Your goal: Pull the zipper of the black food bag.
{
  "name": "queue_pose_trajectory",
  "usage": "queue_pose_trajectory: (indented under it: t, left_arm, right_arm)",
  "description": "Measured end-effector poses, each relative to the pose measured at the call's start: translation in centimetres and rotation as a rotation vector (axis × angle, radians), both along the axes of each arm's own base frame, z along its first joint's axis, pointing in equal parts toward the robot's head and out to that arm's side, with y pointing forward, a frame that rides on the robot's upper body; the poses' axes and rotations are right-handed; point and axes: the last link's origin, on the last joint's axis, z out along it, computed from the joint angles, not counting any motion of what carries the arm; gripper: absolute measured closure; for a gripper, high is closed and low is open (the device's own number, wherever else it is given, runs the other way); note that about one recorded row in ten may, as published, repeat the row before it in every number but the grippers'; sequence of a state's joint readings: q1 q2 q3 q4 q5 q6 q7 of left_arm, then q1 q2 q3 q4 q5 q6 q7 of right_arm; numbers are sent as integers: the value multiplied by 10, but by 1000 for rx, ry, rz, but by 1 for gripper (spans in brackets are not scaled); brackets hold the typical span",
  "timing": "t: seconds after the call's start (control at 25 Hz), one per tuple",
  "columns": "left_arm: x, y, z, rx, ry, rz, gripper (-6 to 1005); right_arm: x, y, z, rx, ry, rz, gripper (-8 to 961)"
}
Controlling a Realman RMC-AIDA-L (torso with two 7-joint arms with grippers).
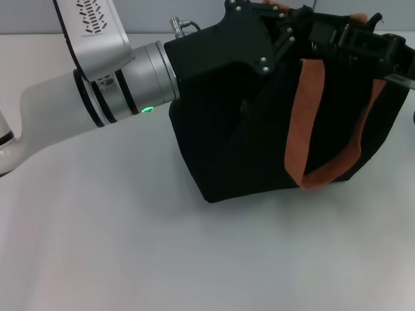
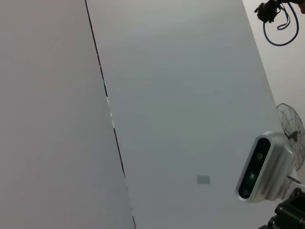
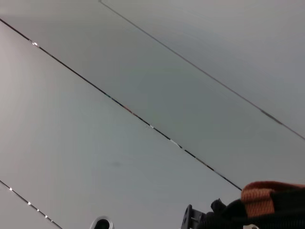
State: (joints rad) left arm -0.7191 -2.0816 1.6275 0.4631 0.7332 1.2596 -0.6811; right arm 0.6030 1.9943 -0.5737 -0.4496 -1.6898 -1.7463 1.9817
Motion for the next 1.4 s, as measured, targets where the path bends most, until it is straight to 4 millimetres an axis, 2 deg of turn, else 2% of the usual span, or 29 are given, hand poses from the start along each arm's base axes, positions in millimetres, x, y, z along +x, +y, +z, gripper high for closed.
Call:
queue_pose_trajectory:
  t: [0.12, 0.32, 0.52, 1.2, 1.4]
  left_arm:
    - [0, 0, 0, 0, 0, 0, 968]
    - [1, 0, 0, 1, -1, -2, 968]
    - [1, 0, 0, 1, -1, -4, 968]
    - [1, 0, 0, 1, 0, -4, 967]
    - [1, 1, 1, 3, -1, -4, 967]
  right_arm:
    - [1, 1, 1, 2, -1, -6, 387]
    - [2, 0, 1, 5, -2, -7, 448]
    - [2, 1, 1, 7, -3, -8, 605]
    - [2, 3, 1, 16, 7, -26, 606]
    - [3, 3, 2, 23, 12, -32, 648]
